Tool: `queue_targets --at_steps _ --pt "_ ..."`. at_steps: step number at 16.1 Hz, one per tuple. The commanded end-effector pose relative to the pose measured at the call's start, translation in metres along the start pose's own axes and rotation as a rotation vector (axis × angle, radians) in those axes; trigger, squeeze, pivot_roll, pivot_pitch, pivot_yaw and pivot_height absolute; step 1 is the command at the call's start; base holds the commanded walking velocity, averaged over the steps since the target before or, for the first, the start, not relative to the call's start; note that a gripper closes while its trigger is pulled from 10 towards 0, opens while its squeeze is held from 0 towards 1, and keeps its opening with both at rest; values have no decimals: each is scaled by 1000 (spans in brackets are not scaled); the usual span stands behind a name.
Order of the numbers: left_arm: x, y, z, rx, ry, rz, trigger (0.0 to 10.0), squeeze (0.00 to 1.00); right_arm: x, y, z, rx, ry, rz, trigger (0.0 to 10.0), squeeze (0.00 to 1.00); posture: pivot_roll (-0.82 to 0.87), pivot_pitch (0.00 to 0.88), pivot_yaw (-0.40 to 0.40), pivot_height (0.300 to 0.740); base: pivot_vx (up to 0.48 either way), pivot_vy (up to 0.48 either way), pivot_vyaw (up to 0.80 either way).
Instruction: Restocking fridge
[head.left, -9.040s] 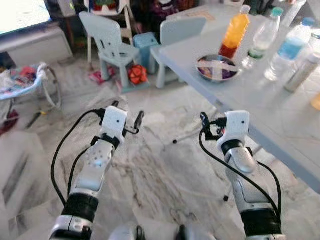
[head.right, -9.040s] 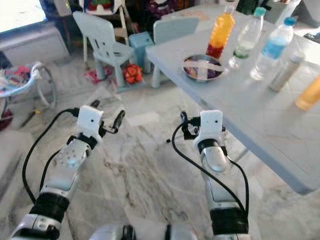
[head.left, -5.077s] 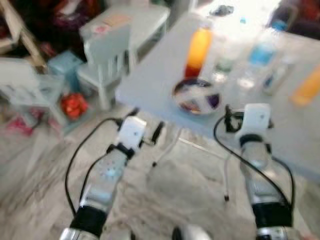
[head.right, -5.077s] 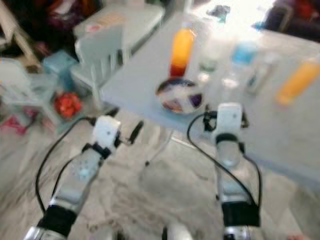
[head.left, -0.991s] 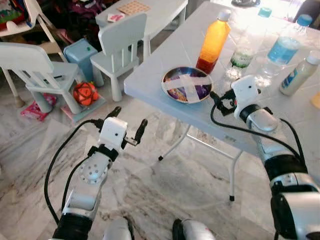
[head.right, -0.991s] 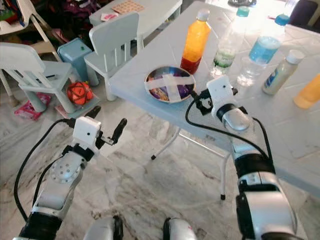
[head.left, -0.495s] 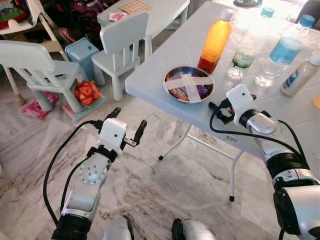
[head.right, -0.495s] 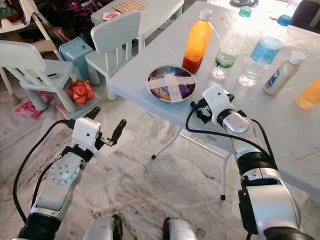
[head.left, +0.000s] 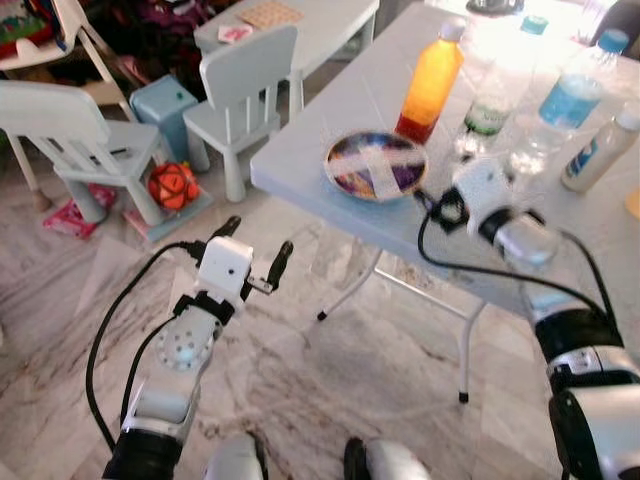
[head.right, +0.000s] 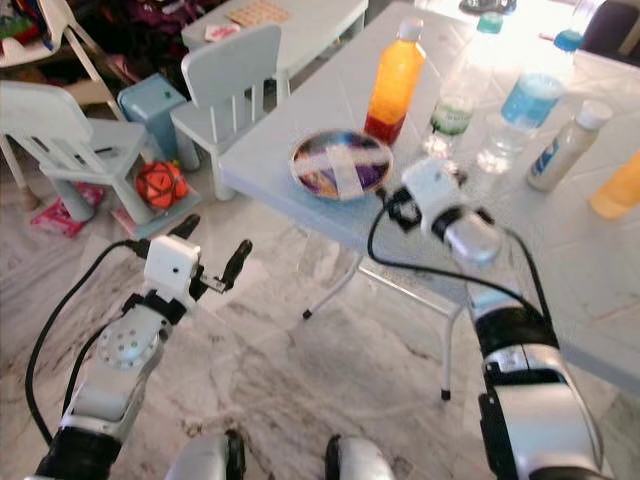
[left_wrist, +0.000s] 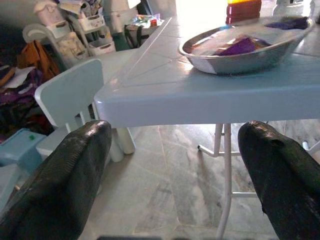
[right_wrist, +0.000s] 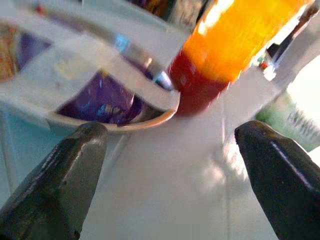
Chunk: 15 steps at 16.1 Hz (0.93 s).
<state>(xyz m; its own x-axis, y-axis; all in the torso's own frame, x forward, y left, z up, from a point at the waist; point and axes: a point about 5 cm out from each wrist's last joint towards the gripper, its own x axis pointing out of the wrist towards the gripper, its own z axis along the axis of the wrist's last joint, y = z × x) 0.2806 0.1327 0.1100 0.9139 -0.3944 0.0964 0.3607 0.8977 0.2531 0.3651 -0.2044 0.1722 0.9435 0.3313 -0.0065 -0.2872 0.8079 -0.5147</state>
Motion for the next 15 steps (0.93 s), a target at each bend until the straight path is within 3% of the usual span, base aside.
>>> queue_targets --at_steps 1,4,11,15 --pt "-4 0 0 3 5 -5 10000 0 -4 1 4 19 -20 0 10000 0 85 154 -10 740 0 0 0" --pt "-4 -1 -1 2 7 -10 10000 0 -2 -2 10 -45 -59 -25 10000 0 81 156 -3 740 0 0 0" --pt "-8 0 0 8 13 -21 10000 0 10 -24 -7 -140 94 -58 10000 0 119 180 8 740 0 0 0" --pt "-14 4 0 22 27 -25 10000 0 11 -13 -14 -124 91 -8 10000 0 148 195 20 740 0 0 0"
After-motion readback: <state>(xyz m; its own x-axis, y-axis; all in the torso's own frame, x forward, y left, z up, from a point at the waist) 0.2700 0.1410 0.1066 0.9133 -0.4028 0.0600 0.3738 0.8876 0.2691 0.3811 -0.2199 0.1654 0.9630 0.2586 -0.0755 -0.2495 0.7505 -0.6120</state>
